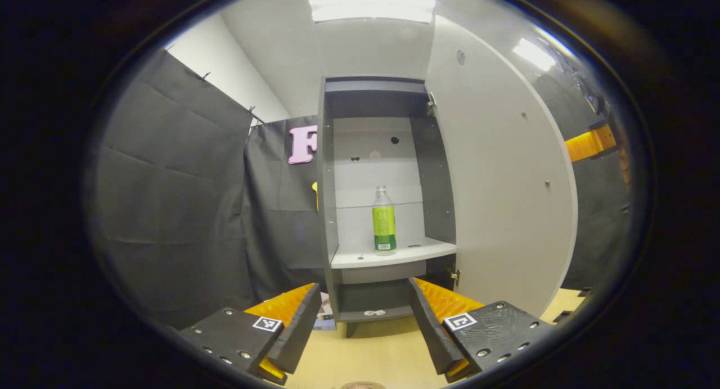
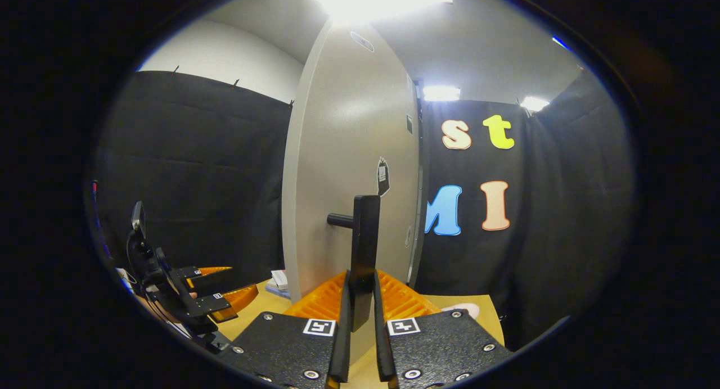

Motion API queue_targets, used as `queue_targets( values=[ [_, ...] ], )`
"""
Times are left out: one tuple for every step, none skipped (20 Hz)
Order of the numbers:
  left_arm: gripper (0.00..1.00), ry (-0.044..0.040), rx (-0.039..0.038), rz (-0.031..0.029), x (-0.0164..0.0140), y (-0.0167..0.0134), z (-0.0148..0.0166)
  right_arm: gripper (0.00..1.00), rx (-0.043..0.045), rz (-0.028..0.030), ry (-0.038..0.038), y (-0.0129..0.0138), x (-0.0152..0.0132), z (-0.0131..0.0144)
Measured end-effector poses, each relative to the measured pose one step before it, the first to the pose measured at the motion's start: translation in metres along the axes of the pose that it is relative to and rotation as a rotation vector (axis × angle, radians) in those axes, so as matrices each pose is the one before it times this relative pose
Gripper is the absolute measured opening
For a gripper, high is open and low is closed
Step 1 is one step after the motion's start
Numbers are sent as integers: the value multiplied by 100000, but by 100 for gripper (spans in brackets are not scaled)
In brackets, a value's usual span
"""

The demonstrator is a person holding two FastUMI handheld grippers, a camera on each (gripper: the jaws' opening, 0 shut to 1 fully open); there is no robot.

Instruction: Open the cabinet door with the right hand, grasp the bottle in the cabinet with the left hand and place it on the coaster, then close the cabinet door with the right hand.

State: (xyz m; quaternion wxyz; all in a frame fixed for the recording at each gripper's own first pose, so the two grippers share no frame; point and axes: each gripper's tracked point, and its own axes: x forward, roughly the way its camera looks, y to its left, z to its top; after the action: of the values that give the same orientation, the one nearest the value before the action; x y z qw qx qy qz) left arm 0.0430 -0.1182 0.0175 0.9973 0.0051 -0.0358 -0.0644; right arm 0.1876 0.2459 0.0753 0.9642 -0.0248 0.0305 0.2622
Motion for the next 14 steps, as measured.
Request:
queue_targets(
  values=[
    [92,114,-309,-196,81,-437,12,19,-82,-664,-140,-655,-330,-114],
    [92,27,-174,220,50,-309,77,19,185,-564,-186,-574,-105,-94],
    [92,41,-71,279,52,-363,122,19,224,-871,166,-605,-134,-216],
    [92,294,132,452,98,-362,-31,19,909,-724,-1377,-652,-463,91],
    [92,351,308,587,114,-321,52,16,679,-931,-143,-782,79,-137],
    [92,190,281,597,60,-360,80,16,442,-942,-610,-646,-60,-90],
    [92,-21,414,675,184,-285,129,16,322,-1100,-546,-682,-194,-15],
    [92,62,529,649,270,-306,89,16,-73,-1160,-311,-626,223,-16],
    [92,-257,661,601,258,-256,270,16,-283,-583,-437,-513,-5,31],
    [92,-722,478,583,274,-154,289,16,333,1242,-635,-78,225,-23],
    [92,-242,400,483,342,-90,161,15,767,1733,-912,310,32,30],
    [92,540,697,658,361,33,64,16,363,707,-931,229,27,41],
    [92,175,463,318,429,-37,169,15,-22,23,-1067,-180,-125,-21],
    [91,-197,15,-73,495,-79,378,15,-492,-474,-762,-184,-185,6]
  ],
)
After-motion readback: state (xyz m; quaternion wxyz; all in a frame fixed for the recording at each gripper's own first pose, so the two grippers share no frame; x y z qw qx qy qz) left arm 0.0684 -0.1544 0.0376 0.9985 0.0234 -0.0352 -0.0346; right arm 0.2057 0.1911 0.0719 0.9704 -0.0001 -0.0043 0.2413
